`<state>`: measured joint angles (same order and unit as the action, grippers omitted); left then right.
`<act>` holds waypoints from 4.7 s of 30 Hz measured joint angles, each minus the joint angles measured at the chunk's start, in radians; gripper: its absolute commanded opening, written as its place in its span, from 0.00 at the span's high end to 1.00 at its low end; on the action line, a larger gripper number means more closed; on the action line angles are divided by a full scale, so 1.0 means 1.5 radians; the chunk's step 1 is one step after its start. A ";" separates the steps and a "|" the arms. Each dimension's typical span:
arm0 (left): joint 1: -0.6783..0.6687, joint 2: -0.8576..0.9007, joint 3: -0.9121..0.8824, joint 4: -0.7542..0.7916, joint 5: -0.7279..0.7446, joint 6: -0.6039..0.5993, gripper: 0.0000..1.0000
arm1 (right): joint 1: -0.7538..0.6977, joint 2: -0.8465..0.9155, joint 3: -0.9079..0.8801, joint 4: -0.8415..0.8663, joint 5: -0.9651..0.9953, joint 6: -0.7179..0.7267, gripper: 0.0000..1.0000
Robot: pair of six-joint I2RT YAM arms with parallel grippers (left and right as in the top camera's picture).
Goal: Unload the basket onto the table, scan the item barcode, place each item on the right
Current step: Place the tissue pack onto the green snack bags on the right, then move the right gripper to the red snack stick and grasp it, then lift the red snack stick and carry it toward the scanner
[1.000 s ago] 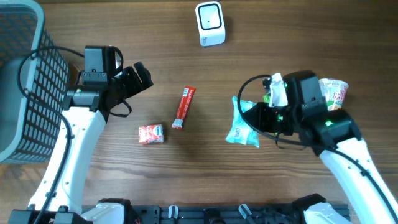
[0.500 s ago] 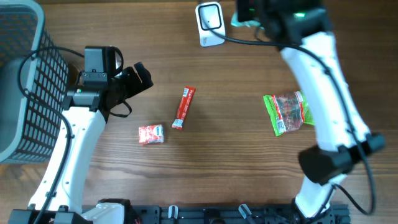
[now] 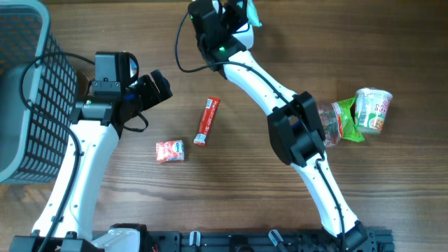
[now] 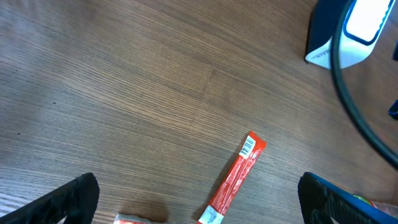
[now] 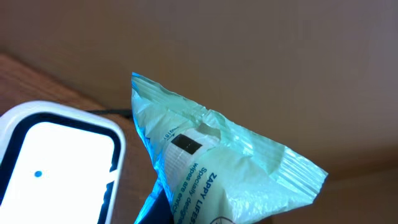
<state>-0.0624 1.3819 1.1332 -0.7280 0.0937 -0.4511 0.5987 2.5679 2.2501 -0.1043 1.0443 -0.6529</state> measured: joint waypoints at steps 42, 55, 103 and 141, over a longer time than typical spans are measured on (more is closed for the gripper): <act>0.000 0.000 0.000 0.001 0.000 0.000 0.00 | -0.325 -0.475 -0.420 -0.762 -0.719 0.446 0.37; 0.000 0.000 0.000 0.000 0.000 0.000 0.00 | 0.045 -0.475 -0.520 -0.400 -0.901 0.941 0.63; 0.000 0.000 0.000 0.000 0.000 0.000 0.00 | -0.037 -0.404 -0.622 -0.427 -0.846 0.788 0.57; 0.000 0.000 0.000 0.000 0.000 0.000 0.00 | -0.079 -0.892 -0.735 -0.533 -1.008 0.316 0.96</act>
<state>-0.0624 1.3815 1.1332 -0.7280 0.0937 -0.4511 0.4808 1.2304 1.1469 -0.9031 -0.4671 -0.1795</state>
